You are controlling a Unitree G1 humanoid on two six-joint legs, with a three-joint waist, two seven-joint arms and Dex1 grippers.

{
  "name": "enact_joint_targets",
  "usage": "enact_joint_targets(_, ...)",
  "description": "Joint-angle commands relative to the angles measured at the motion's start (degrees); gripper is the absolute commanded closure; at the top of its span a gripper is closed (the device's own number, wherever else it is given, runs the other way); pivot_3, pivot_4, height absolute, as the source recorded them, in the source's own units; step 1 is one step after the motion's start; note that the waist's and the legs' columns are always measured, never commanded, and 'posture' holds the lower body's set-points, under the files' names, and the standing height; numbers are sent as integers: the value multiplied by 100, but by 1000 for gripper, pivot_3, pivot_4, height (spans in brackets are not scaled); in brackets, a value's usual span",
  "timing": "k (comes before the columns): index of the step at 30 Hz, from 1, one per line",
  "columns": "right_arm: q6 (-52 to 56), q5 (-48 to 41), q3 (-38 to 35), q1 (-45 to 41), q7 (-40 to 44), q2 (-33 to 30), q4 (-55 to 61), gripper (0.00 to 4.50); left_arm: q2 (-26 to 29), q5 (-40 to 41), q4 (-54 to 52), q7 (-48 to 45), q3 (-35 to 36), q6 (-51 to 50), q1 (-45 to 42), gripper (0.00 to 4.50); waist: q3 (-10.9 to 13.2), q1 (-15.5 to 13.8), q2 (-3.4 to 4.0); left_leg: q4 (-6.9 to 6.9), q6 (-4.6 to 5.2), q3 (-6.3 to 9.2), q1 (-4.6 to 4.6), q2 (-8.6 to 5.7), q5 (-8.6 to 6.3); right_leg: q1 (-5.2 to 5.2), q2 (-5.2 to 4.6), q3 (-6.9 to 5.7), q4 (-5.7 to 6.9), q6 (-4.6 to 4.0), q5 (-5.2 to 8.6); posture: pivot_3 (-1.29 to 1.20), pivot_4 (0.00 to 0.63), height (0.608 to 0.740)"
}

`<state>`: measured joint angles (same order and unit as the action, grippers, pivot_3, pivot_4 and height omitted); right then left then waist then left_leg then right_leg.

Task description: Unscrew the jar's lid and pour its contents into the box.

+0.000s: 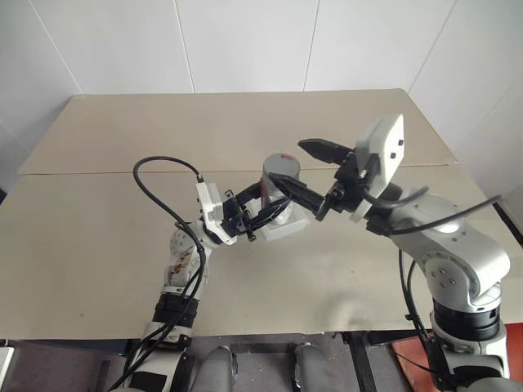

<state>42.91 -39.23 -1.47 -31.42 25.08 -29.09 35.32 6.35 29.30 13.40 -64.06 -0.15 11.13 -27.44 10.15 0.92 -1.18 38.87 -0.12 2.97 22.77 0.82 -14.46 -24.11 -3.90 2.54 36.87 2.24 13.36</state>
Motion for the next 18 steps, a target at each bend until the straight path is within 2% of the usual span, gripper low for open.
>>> enact_joint_targets(1,5,-126,-291,50,-21,-124,246,20,-5,69,-54,-50,38,77,-149,2389,0,-1,0,0,0,0,0,0,0,0,0,0,0,0,0,0,150,740)
enact_joint_targets(12,-15,-261,-575,354,-37,-440,332,20,18,88,-34,-58,68,54,-186,2389,0,-6,0,0,0,0,1,-1,0,1,-1,0,-2,0,0,0,150,740)
enact_joint_targets(18,-12,-703,-557,103,-80,-275,438,20,9,64,41,-81,69,87,-200,2389,0,6,0,0,1,0,0,0,0,1,1,0,-1,0,0,0,150,740)
